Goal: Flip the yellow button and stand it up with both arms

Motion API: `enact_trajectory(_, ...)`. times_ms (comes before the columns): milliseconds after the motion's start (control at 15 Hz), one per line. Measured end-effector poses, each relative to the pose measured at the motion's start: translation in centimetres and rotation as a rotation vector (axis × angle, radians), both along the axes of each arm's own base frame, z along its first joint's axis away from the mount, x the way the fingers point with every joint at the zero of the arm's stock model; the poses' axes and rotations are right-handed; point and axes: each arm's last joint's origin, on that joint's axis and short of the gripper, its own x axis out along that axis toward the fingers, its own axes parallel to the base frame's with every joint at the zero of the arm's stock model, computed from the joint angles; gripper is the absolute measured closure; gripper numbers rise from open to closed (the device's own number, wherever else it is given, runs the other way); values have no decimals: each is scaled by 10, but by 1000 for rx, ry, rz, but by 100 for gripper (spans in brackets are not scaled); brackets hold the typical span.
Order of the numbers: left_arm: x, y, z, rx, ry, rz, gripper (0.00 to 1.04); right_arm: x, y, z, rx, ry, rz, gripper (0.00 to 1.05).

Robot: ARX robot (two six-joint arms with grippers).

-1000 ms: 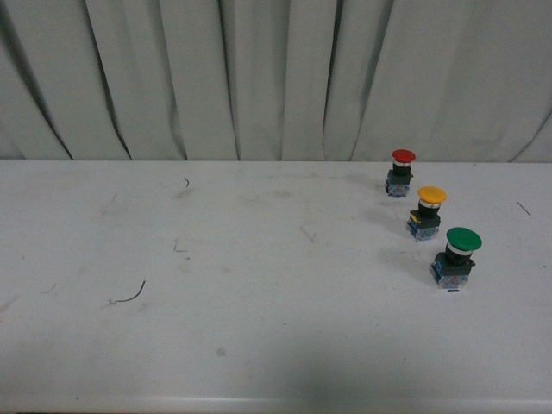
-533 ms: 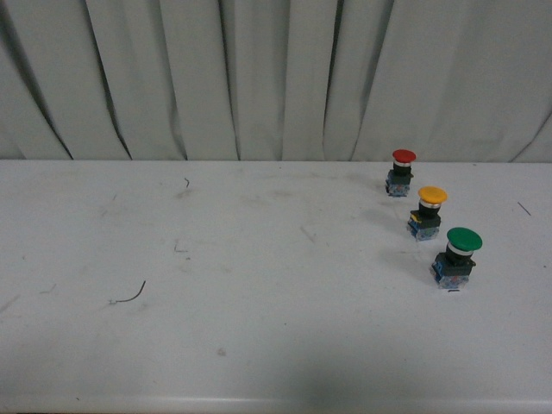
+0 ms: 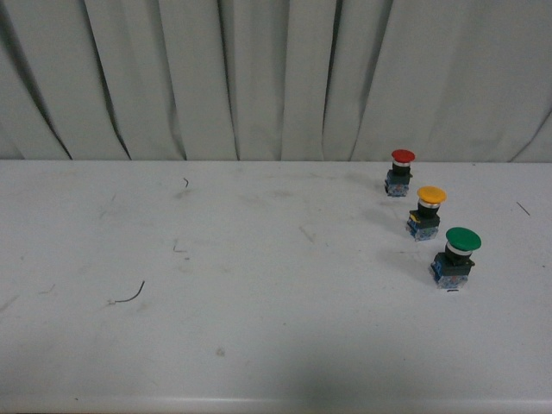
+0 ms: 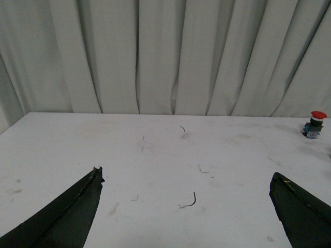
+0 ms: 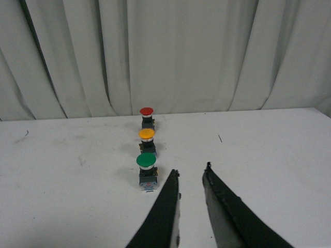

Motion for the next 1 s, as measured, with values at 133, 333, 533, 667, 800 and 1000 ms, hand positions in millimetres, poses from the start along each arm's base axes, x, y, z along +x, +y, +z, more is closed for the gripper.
enact_trajectory(133,0,0,0,0,0,0,7,0,0,0,0,0,0,66)
enact_trajectory(333,0,0,0,0,0,0,7,0,0,0,0,0,0,33)
enact_trajectory(533,0,0,0,0,0,0,7,0,0,0,0,0,0,4)
enact_trajectory(667,0,0,0,0,0,0,7,0,0,0,0,0,0,7)
enact_trajectory(800,0,0,0,0,0,0,7,0,0,0,0,0,0,6)
enact_trajectory(1000,0,0,0,0,0,0,7,0,0,0,0,0,0,6)
